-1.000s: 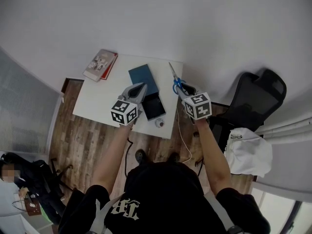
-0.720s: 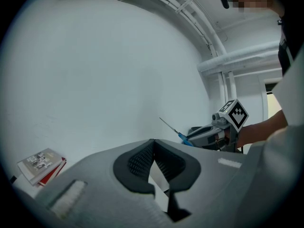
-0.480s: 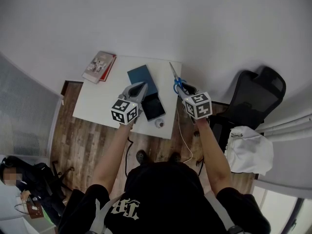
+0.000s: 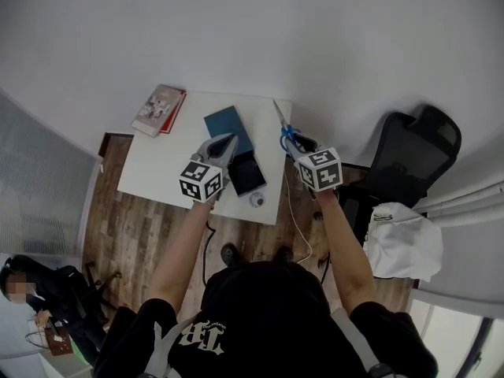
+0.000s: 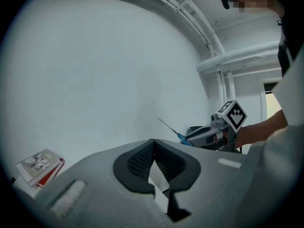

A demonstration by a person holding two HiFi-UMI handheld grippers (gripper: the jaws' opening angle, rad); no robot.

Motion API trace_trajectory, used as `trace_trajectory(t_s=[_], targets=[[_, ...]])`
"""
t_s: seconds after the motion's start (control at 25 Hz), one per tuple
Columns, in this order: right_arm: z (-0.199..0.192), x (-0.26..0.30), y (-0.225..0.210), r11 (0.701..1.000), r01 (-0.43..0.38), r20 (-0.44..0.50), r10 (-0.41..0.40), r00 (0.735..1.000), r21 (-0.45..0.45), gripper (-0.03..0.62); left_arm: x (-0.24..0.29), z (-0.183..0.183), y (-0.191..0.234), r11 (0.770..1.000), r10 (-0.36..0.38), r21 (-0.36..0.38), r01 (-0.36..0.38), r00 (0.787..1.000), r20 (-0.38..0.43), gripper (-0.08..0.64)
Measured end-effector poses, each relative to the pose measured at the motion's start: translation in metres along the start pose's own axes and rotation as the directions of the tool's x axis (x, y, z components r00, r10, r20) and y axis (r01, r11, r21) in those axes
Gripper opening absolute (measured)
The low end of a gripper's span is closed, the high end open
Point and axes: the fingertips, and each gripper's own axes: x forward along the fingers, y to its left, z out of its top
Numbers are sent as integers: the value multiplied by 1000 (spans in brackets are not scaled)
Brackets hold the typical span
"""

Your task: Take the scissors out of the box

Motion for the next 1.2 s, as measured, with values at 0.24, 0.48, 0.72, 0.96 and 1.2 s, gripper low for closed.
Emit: trace_trajectory(t_s=[0.24, 0.48, 0.72, 0.96, 1.2], targets=[[-3, -1, -5, 1000, 5, -4, -5, 1000, 4, 92, 3, -1, -2, 1000, -5, 4, 5, 1000, -6, -3], [-7, -2, -7, 1000, 8, -3, -8, 1000, 7, 92, 5, -2, -5, 1000, -10, 12, 10, 1000, -17, -3], [-8, -2, -8, 1000, 5, -1, -5, 1000, 10, 92, 6, -2, -6, 1000, -7, 13, 8, 1000, -19, -3], [-10, -5, -10, 1000, 5, -3, -5, 1000, 14, 92, 6, -2, -8, 1000, -6, 12, 6, 1000, -21, -3], [-11, -6, -11, 1000, 6, -1, -6, 1000, 15, 92, 6, -2, -10, 1000, -7, 8, 7, 1000, -21, -3]])
